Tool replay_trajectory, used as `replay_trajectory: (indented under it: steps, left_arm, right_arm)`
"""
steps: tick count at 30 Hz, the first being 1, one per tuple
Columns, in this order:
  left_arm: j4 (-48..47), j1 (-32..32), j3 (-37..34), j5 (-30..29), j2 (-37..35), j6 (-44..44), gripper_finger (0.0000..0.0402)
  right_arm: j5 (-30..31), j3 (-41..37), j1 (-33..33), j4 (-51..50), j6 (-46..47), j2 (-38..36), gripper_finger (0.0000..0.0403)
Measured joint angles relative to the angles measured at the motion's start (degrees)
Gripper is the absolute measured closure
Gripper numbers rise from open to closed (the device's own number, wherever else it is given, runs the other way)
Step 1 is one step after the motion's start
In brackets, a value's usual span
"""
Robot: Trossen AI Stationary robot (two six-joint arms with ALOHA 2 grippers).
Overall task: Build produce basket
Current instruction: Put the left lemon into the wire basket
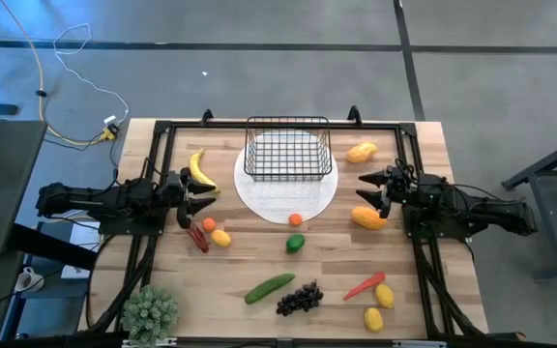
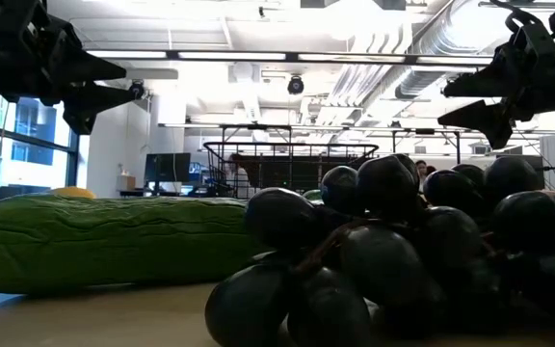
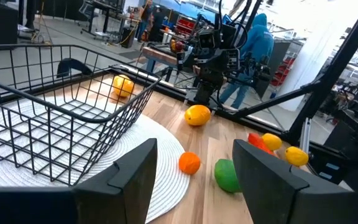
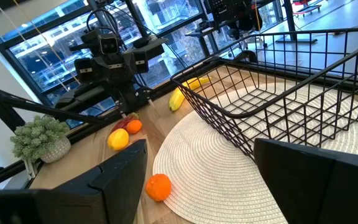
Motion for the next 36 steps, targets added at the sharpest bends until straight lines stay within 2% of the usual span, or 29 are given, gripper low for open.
replay_trajectory:
  steps: [11, 18, 24, 32, 36]
  left_arm:
    - [-0.17, -0.02, 2.09, 3.36, 0.17, 3.55, 0.0204]
    - [-11.17, -0.13, 10.85, 5.50, 1.97, 7.15, 0.0204]
    - [-20.36, -0.18, 19.31, 8.86, 8.29, 10.77, 0.0204]
    - [-23.46, -0.17, 26.59, 17.62, 19.29, 12.55, 0.0204]
    - [-28.01, -0.53, 29.87, 21.54, 25.14, 17.02, 0.0204]
  right_arm:
    - [-0.01, 0.00, -0.01, 0.01, 0.01, 0.01, 0.0128]
    - [0.00, 0.00, 0.00, 0.01, 0.01, 0.01, 0.0128]
    - [-0.01, 0.00, 0.01, 0.01, 0.01, 0.01, 0.0128]
    - [0.01, 0.00, 0.01, -0.01, 0.01, 0.01, 0.0128]
    - [0.01, 0.00, -0.01, 0.00, 0.01, 0.01, 0.0128]
